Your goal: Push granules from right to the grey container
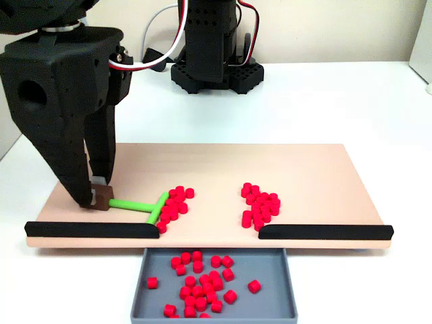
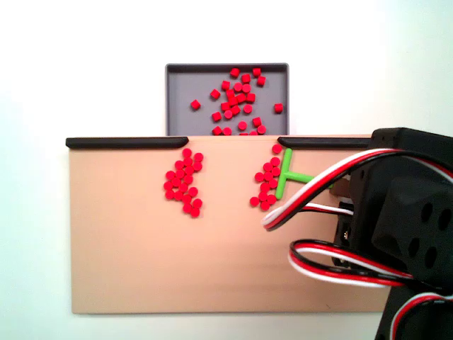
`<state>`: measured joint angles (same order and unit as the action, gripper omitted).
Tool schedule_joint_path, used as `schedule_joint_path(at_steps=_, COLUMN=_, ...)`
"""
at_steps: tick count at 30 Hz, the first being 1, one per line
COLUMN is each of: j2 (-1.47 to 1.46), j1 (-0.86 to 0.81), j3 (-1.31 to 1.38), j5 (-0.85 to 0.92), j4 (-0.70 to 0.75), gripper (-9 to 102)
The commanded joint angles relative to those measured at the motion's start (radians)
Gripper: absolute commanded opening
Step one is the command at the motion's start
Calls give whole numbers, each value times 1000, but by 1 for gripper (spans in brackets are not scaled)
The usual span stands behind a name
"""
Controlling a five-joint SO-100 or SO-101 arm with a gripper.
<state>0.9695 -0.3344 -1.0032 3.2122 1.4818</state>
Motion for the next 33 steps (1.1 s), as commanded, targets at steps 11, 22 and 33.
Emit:
schedule_joint_path(at_steps=11, j2=37, j1=21, j3=31, j5=-25, j4=-5, gripper=0)
schedule_joint_path(at_steps=22, j2=38, j1=21, j3=31, j5=-94, j4=-6, gripper=0)
schedule_joint_path(at_steps=33, j2=38, j1=32, j3=31, j5=-147, j4=-6, gripper=0)
